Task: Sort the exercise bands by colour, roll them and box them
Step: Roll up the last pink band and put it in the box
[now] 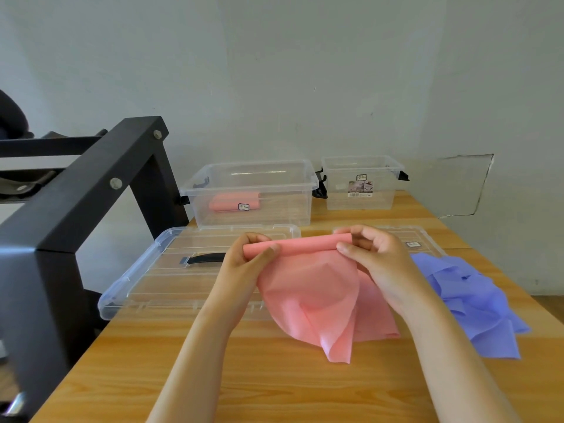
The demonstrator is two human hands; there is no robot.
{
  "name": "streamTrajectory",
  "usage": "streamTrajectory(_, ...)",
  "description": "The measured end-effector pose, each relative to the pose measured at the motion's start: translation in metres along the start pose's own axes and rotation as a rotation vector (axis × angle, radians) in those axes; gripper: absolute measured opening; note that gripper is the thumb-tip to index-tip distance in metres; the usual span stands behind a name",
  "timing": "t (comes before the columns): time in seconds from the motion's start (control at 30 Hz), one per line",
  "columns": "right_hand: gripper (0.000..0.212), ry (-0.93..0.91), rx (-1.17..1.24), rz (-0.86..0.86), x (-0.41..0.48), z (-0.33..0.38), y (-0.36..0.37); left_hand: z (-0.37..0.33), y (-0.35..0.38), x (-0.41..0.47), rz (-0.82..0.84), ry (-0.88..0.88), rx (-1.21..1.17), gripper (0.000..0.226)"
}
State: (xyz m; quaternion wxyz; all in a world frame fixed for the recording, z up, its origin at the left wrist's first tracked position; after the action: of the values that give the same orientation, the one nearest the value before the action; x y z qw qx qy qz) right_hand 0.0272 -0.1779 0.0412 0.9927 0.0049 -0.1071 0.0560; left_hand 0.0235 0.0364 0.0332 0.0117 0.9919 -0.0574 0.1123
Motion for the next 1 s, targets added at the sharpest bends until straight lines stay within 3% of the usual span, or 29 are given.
streamTrajectory(0.2,0.022,0.001,0.039,0.025,-0.001,0.001,0.000,0.000,0.002,0.000,0.037,-0.007,-0.007,0.012)
streamTrajectory(0.4,0.059,0.035,0.061,0.136,0.000,-0.003,0.007,0.000,0.004,0.000,0.090,-0.022,-0.029,0.024)
streamTrajectory(0.63,0.017,-0.004,0.072,0.183,-0.004,0.004,0.007,-0.001,-0.001,0.000,0.110,-0.024,-0.050,0.020)
streamTrajectory(0.8,0.021,-0.044,0.043,0.150,-0.005,0.006,0.007,-0.008,-0.003,-0.003,0.115,0.033,0.047,0.010)
streamTrajectory(1.0,0.023,-0.025,0.044,0.186,-0.004,0.008,0.005,-0.009,-0.007,-0.004,0.176,-0.002,-0.029,0.008)
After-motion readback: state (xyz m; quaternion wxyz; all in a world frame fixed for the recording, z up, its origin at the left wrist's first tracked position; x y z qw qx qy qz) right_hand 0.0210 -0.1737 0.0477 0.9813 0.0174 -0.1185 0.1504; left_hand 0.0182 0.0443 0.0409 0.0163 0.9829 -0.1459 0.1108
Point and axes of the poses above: each hand's wrist, its own x-axis towards the middle knuckle, its own y-axis out of the palm, z = x × y, the point moved 3 cm from there along x, towards the middle knuckle, and after that the axes turned 6 degrees about z, right-handed, at the moved point
